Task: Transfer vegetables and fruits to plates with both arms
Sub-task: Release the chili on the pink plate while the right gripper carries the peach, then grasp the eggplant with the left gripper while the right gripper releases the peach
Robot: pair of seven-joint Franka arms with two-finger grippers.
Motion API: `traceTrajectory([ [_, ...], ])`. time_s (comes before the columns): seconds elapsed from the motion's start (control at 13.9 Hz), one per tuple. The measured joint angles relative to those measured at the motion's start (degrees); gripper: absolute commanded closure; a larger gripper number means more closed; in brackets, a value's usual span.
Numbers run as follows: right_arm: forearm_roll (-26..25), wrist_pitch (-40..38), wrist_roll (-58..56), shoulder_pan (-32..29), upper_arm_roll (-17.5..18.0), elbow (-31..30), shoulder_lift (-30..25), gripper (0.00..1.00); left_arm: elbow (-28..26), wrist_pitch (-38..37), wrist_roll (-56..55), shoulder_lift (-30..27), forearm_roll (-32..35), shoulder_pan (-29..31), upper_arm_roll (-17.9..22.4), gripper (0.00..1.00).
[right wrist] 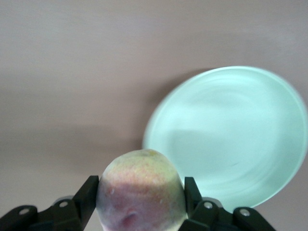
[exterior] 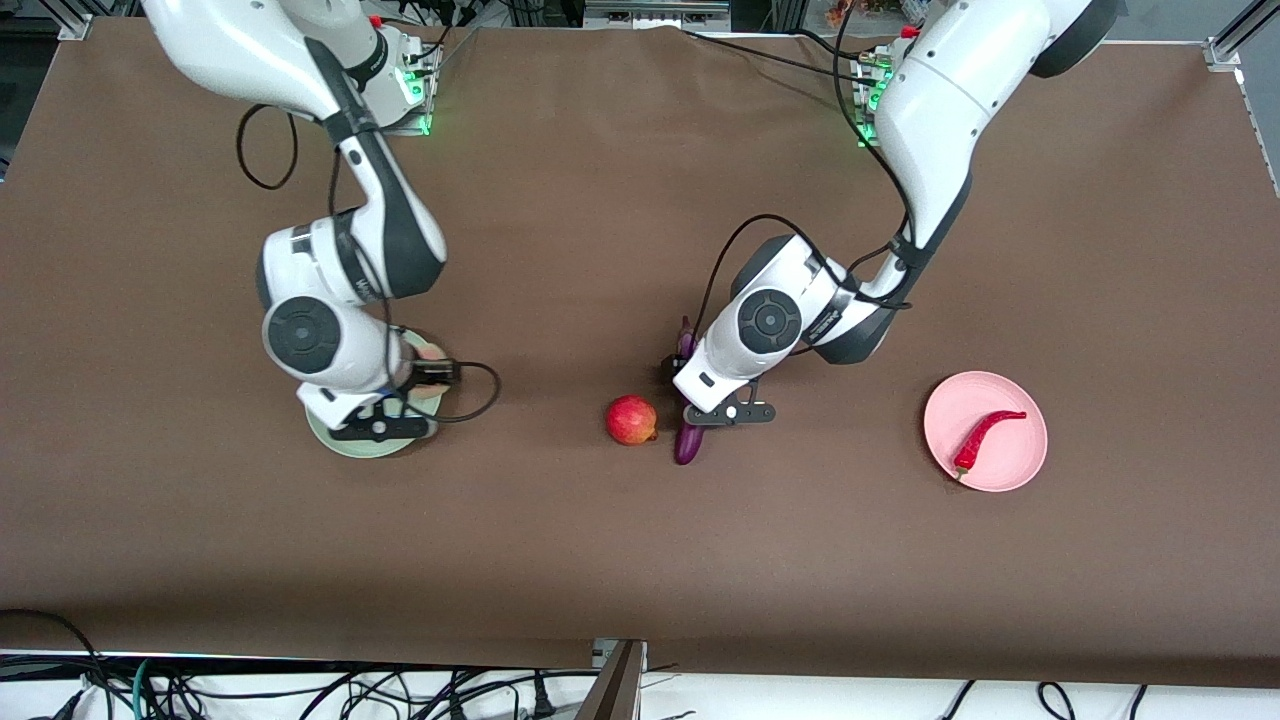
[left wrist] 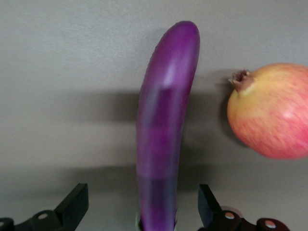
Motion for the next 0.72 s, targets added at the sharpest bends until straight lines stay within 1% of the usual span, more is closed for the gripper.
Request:
traceTrajectory([
  [0.07,0.0,3.0,-4.2,0.0,-2.1,-3.1,-0.6,0.79,0.0,2.3,-0.1,1.2,0.0,0.1,0.2,0.42],
  [0.14,0.0,6.2,-7.8,0.0,-3.9,-5.7,-0.9,0.79,-0.1,4.6,-0.1,2.5,0.0,0.3,0.4,0.73],
  [0.22,0.0,9.1,-10.1,-0.1,-5.3,-7.9,-1.1,0.78,-0.1,6.7,-0.1,3.6,0.0,0.4,0.6,0.99],
  [0.29,0.0,11.7,-11.5,-0.1,-6.2,-9.8,-1.0,0.71,-0.1,7.7,-0.1,4.3,0.0,0.5,0.7,1.0],
  [0.36,0.0,13.4,-12.4,-0.1,-6.6,-11.1,-1.0,0.66,0.0,8.0,-0.1,4.3,0.0,0.6,0.8,1.0],
  [0.43,0.0,14.9,-13.4,-0.2,-6.9,-12.0,-1.0,0.55,0.2,8.1,-0.1,4.2,0.0,0.7,0.8,1.0],
  [0.5,0.0,16.4,-14.2,-0.5,-7.2,-12.5,-0.8,0.35,0.5,7.9,-0.1,4.0,0.0,0.9,0.8,1.0],
  [0.65,0.0,19.2,-15.4,-1.7,-7.5,-13.1,0.1,0.02,0.9,6.8,-0.1,3.0,0.0,1.7,0.8,1.0],
  [0.72,0.0,20.2,-15.6,-2.3,-7.5,-13.1,0.7,0.01,1.2,5.5,-0.1,2.2,0.0,2.6,0.8,1.0],
])
